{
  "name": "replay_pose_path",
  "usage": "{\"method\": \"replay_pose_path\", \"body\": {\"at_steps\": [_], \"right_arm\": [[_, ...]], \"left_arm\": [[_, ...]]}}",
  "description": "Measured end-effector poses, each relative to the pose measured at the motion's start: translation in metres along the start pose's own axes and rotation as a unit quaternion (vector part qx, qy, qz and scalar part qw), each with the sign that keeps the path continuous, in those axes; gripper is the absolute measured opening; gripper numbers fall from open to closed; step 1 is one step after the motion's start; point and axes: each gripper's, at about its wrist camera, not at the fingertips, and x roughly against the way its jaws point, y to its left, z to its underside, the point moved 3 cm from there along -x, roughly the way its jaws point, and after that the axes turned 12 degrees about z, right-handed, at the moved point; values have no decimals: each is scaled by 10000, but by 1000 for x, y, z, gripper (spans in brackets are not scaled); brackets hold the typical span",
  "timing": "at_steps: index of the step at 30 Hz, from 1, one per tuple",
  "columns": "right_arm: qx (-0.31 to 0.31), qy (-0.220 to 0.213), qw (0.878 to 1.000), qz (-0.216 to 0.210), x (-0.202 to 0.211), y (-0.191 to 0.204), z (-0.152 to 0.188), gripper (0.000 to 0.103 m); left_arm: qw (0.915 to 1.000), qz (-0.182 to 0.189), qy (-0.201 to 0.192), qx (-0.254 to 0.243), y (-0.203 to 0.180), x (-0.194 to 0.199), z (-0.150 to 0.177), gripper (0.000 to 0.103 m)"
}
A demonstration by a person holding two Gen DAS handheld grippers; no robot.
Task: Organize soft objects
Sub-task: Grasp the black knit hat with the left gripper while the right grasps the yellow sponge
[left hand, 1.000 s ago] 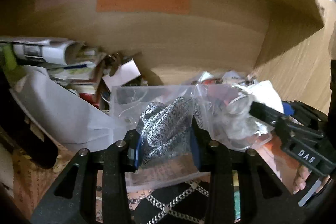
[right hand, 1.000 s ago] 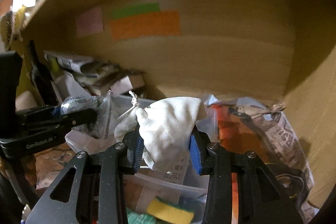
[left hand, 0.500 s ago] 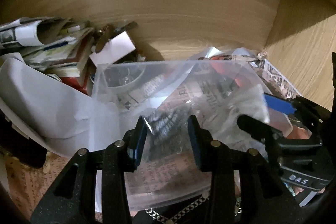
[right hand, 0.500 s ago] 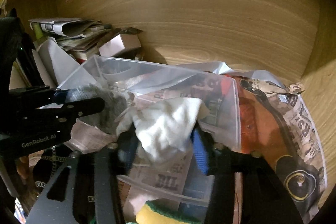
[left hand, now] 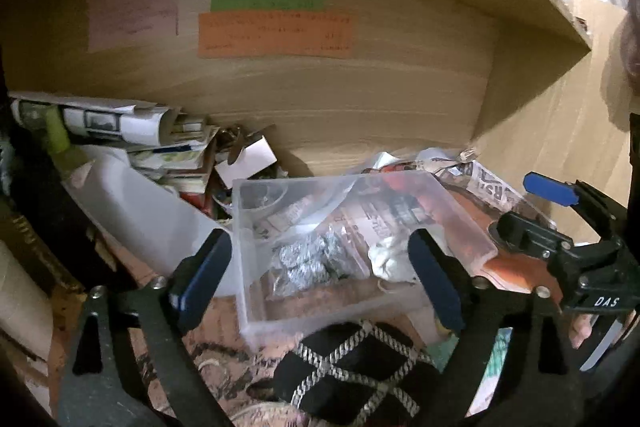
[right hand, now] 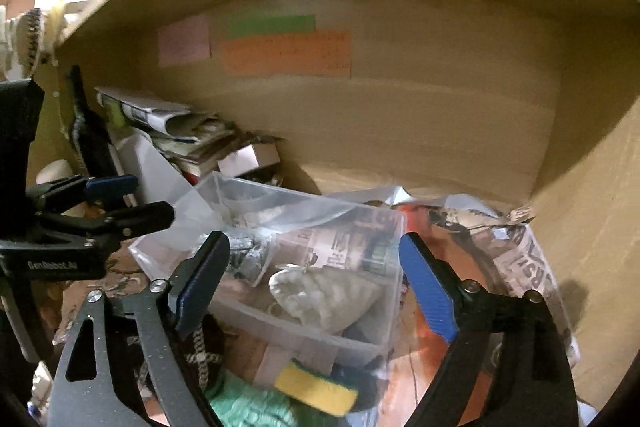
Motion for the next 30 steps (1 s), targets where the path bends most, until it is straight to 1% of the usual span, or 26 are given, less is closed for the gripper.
{"method": "replay_pose_path", "body": {"at_steps": [2,5,8,13,16,17,19,20,22,23,24,25,26,27,28,30], "right_arm": [[14,-6,10000,28,4,0,4,89],[55,58,10000,57,7,-1,17,89],[66,255,9996,78,2,-3,33,89],[39,722,9974,51,-13,-6,60,89],[-10,1029,9947,36,-26,-8,77,89],[-28,1079,9941,38,-28,-9,82,88],[-34,1210,9926,37,-34,-9,88,88],[-39,1251,9921,22,-34,-9,90,85],[-33,1362,9906,-71,-37,-8,93,72],[-33,1408,9900,-120,-38,-8,93,68],[-35,1439,9894,-187,-38,-7,93,61],[-30,1459,9889,-276,-37,-7,93,58],[-8,1462,9888,-295,-37,-6,93,53],[31,1442,9891,-290,-36,-5,93,53],[73,1437,9891,-309,-35,-4,93,52],[115,1431,9891,-315,-35,-2,94,50]], "left_arm": [[10000,16,42,-14,0,4,7,95],[9998,-60,203,-60,2,3,24,95],[9992,-141,375,-8,8,-5,40,95],[9971,-165,721,160,18,-20,68,95],[9953,-50,918,291,22,-28,79,85],[9947,11,975,331,23,-32,82,80],[9929,128,1106,410,23,-39,88,76],[9922,194,1158,430,23,-42,91,72],[9911,271,1224,458,21,-44,95,63],[9906,311,1247,461,20,-46,96,57],[9905,334,1251,455,19,-46,97,55],[9911,322,1213,446,18,-45,98,53],[9918,318,1163,418,17,-43,98,47],[9920,328,1148,403,15,-41,98,42],[9922,338,1131,399,14,-39,99,41],[9927,315,1089,401,13,-36,99,33]]}}
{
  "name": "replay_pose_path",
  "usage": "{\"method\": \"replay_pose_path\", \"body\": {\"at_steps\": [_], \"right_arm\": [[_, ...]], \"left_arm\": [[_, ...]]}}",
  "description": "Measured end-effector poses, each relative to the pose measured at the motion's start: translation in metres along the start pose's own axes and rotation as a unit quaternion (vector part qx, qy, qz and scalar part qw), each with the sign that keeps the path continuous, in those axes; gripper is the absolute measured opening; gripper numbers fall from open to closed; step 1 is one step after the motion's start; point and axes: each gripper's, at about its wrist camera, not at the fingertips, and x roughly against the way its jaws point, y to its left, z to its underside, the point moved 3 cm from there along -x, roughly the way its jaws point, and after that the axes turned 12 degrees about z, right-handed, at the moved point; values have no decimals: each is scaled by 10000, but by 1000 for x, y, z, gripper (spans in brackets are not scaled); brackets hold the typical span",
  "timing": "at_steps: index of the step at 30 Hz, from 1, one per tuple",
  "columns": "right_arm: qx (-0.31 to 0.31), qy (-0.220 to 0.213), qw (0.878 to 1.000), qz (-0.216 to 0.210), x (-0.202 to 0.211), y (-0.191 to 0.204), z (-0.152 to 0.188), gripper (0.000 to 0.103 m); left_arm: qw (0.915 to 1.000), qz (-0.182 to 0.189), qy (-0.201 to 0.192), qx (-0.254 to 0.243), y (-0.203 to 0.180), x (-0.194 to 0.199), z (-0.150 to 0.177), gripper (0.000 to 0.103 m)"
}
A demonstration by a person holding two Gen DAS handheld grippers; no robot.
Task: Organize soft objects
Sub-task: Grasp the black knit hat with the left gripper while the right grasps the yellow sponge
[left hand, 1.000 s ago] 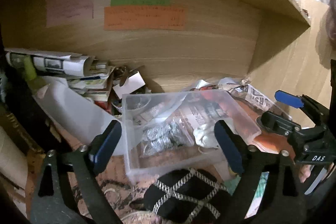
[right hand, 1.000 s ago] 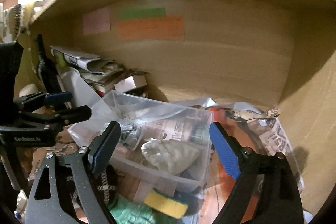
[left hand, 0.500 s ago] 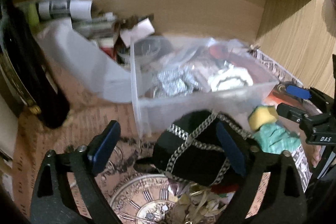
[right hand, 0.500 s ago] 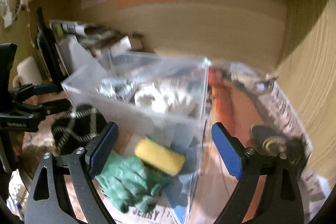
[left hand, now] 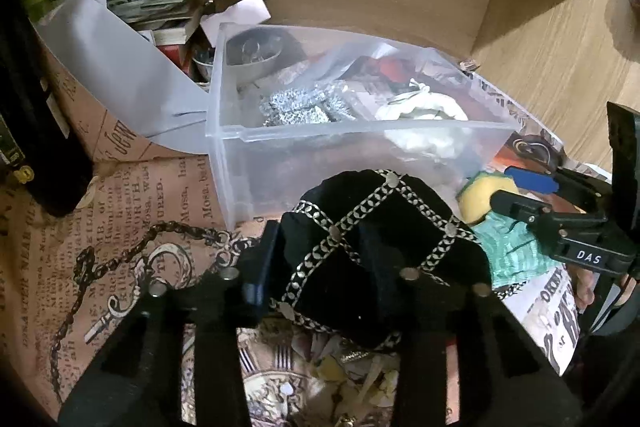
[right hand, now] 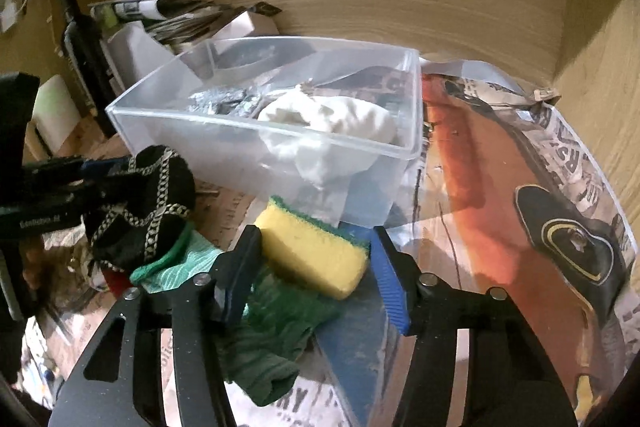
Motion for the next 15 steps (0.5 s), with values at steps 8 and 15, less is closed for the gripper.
{"method": "replay_pose_path", "body": {"at_steps": [8,15], "right_arm": [[-101,-263,9996,20,17,-2,-2,44],[-143,-815,9966,59,52,-9,-18,44]], "left_arm": [[9987,-112,-337,-377,-20,29,-1,24],[9957,-87,-769,-514,-35,62,-16,23]]}}
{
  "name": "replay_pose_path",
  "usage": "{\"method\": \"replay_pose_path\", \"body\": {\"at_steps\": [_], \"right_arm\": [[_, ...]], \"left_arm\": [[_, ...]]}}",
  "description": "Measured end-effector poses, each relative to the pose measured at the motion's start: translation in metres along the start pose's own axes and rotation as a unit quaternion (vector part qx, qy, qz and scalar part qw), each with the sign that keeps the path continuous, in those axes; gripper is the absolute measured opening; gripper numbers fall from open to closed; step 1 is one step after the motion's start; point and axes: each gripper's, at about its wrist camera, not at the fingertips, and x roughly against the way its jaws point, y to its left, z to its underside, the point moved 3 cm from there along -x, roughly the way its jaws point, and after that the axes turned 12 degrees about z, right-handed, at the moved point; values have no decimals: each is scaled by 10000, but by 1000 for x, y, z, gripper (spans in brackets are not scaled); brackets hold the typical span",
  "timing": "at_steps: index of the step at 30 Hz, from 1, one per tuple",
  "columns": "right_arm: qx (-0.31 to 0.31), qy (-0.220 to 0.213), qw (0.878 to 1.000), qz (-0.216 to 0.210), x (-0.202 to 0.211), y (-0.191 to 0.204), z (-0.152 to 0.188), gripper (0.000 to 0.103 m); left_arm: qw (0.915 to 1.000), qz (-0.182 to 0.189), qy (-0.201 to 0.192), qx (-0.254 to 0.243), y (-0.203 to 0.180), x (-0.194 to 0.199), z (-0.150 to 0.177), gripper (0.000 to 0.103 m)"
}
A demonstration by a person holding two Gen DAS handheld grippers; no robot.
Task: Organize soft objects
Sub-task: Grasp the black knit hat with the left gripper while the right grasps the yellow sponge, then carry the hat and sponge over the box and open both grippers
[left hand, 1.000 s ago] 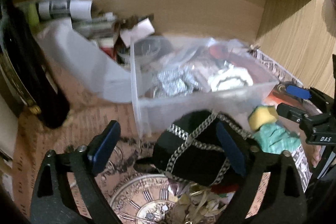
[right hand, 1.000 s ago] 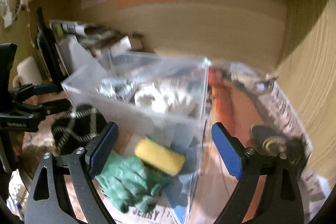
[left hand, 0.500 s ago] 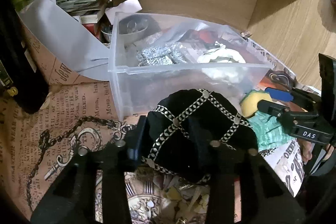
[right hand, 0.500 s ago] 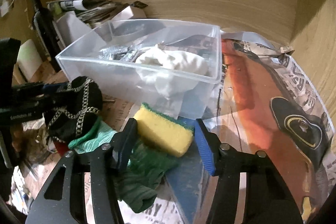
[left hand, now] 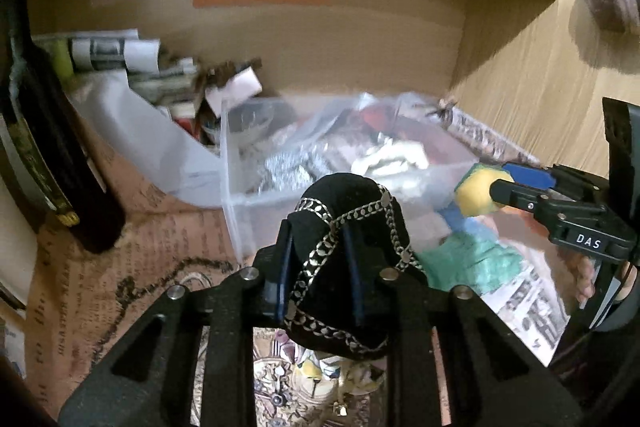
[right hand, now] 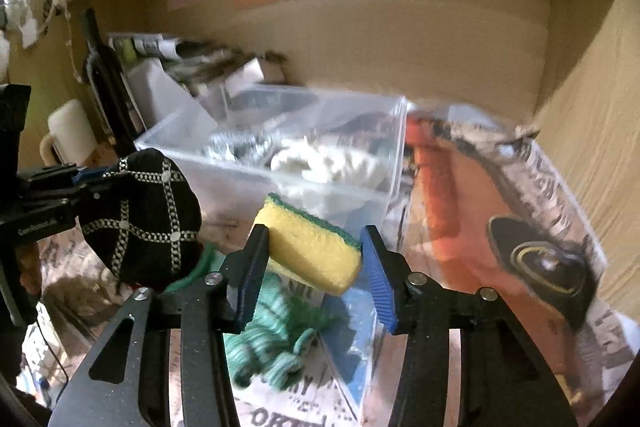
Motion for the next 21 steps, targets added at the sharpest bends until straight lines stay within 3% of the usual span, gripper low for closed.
{"method": "replay_pose_path", "body": {"at_steps": [12,17,21], "right_arm": [[-101,-922,9957,-2,38,2,-45,44],[-82,-1032,9946,-59,31,12,-56,44],[-51,-925,9957,-92,15,21,-63,44]], "left_arm": [[9955,-143,-897,-277,-16,33,-57,22],[9926,-346,-1120,-319,-14,26,-77,22],[9935,-337,-1078,-144,-4,12,-87,22]]}}
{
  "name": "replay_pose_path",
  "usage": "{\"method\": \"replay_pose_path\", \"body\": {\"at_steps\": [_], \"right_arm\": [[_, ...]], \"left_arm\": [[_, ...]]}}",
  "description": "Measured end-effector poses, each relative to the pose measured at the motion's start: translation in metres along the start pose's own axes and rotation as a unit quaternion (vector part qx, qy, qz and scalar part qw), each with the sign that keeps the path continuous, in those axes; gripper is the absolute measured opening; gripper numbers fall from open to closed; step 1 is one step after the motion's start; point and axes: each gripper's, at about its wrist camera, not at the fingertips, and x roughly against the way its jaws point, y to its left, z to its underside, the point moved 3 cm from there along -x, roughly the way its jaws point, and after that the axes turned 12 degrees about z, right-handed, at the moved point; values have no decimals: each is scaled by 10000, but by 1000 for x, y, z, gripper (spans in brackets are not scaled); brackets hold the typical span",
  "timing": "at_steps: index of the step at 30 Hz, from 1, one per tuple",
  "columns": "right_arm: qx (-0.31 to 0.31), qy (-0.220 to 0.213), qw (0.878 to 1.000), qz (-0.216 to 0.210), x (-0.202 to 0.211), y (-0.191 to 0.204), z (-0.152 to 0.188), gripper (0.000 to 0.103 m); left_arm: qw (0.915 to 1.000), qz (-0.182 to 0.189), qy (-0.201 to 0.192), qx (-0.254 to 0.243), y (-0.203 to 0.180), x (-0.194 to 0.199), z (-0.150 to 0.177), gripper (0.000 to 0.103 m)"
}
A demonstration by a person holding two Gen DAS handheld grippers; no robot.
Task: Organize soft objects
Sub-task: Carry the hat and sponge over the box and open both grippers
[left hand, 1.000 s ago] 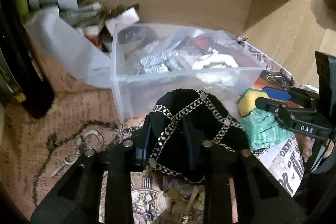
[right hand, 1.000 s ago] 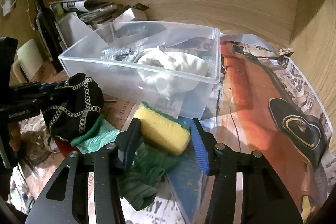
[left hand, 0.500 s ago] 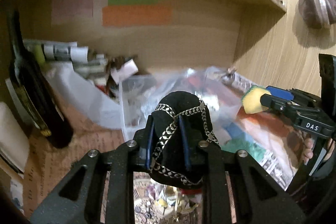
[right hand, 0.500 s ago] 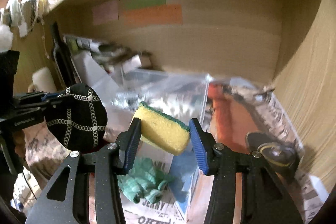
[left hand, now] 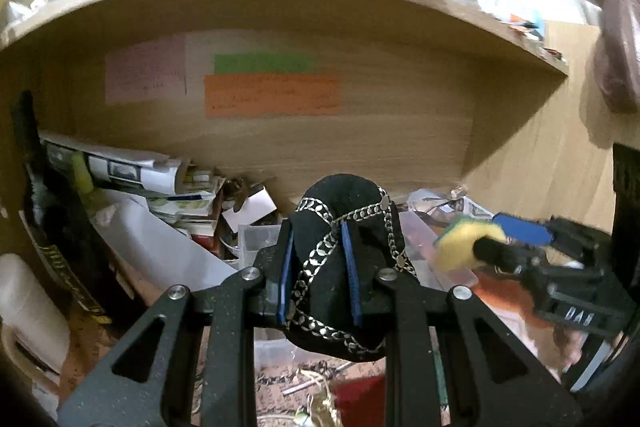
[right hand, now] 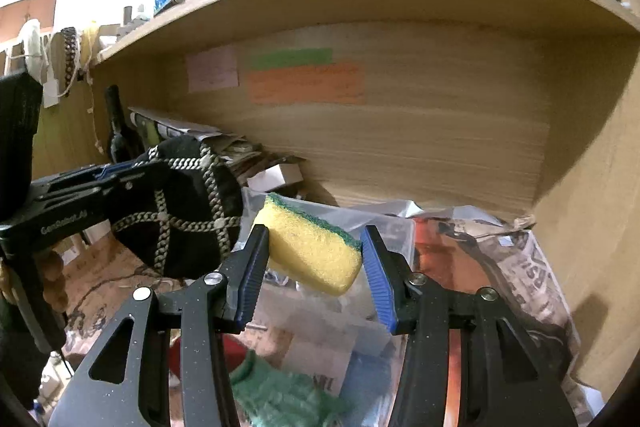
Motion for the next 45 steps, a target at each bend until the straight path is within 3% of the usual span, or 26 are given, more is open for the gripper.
{"method": "replay_pose_path", "body": {"at_steps": [5,16,23,29,35,45], "right_arm": [[97,295,9995,-29,-27,9,4,44],[327,1206,9921,74,-83,12,27,44],[398,1501,9878,92,-100,13,38,44],[365,1524,9876,76,-98,11,39,47],[293,1382,9899,107,-92,8,32,55],[173,650,9977,103,-38,1,9,78]], "left_arm": [[9994,-35,227,241,17,-31,0,22],[9914,-31,1180,559,43,-101,31,22],[9866,-14,1546,528,42,-126,50,22],[9864,-77,1594,398,38,-124,53,26],[9884,-15,1430,512,39,-101,45,44],[9969,17,777,125,16,-30,26,72]]}}
